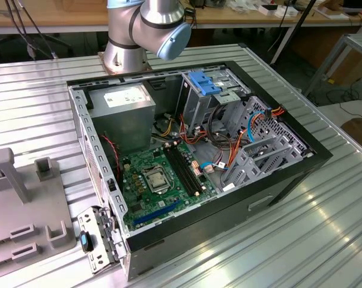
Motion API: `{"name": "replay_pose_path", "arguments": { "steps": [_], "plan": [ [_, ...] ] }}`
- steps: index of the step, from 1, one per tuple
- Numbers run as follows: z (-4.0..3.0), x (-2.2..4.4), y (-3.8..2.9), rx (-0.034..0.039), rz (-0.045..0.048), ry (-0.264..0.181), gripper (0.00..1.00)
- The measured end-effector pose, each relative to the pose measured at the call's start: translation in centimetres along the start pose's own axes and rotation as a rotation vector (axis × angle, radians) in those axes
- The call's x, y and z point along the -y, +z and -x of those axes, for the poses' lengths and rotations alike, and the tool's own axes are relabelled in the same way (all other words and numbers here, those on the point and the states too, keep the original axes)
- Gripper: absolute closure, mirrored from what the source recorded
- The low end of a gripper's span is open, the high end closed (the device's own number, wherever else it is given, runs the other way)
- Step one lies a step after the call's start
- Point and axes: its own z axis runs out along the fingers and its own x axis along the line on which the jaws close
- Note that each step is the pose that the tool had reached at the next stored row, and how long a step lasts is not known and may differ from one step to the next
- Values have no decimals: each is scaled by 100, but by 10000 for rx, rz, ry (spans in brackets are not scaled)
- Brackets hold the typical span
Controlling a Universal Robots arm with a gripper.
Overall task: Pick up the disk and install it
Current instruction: 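Pick up the disk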
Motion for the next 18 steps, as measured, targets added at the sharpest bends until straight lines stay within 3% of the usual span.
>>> {"name": "replay_pose_path", "arguments": {
  "steps": [1,7,12,18],
  "plan": [
    [0,0,0,-5,12,-458,89],
    [0,0,0,-22,51,-1988,89],
    [0,1,2,7,7,-2894,89],
    [0,0,8,2,30,-4178,89]
  ]
}}
